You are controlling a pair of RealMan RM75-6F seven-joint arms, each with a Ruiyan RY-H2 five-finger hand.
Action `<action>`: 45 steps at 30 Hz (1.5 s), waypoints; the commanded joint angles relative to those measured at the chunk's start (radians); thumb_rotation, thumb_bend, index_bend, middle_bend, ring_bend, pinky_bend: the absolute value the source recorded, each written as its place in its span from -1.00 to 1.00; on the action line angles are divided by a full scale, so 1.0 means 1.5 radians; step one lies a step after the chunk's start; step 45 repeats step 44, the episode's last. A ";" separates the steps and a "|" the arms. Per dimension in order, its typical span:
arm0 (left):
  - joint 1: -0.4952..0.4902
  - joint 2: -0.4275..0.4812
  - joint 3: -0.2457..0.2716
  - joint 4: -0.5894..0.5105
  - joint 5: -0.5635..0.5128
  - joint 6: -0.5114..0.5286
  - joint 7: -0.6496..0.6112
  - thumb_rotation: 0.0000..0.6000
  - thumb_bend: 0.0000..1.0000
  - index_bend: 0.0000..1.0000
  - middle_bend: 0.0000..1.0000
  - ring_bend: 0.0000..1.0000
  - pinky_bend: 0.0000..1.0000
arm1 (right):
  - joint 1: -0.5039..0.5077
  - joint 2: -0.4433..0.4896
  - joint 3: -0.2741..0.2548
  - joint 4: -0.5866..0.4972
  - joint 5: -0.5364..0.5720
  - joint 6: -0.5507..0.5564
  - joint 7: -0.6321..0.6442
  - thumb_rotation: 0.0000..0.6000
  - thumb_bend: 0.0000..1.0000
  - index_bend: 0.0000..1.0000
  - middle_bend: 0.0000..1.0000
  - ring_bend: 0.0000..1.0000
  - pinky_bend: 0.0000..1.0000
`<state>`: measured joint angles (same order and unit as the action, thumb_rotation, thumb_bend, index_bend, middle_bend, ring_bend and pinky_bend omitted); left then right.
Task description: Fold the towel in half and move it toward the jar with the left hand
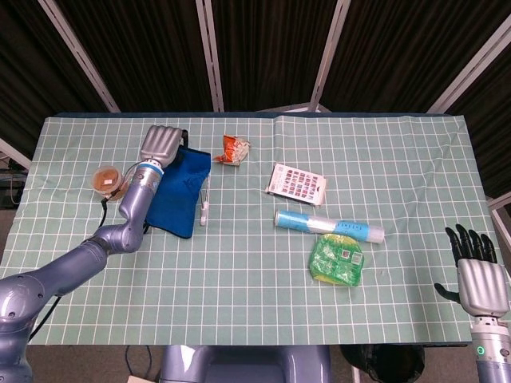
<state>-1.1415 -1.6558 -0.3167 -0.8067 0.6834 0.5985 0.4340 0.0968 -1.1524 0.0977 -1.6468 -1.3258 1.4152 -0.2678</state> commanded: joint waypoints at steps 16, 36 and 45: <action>0.102 0.132 -0.027 -0.283 0.030 0.121 -0.113 1.00 -0.46 -1.00 0.73 0.74 1.00 | -0.005 0.012 -0.006 -0.008 -0.020 0.010 0.025 1.00 -1.00 -1.00 -1.00 -1.00 -1.00; 0.511 0.372 0.200 -0.673 0.344 0.588 -0.122 1.00 -0.54 -1.00 -1.00 -1.00 -0.92 | -0.010 0.037 -0.014 -0.018 -0.102 0.050 0.081 1.00 -1.00 -1.00 -1.00 -1.00 -1.00; 0.619 0.379 0.255 -0.720 0.408 0.702 -0.073 1.00 -0.55 -1.00 -1.00 -1.00 -1.00 | -0.013 0.045 -0.019 -0.033 -0.141 0.072 0.092 1.00 -1.00 -1.00 -1.00 -1.00 -1.00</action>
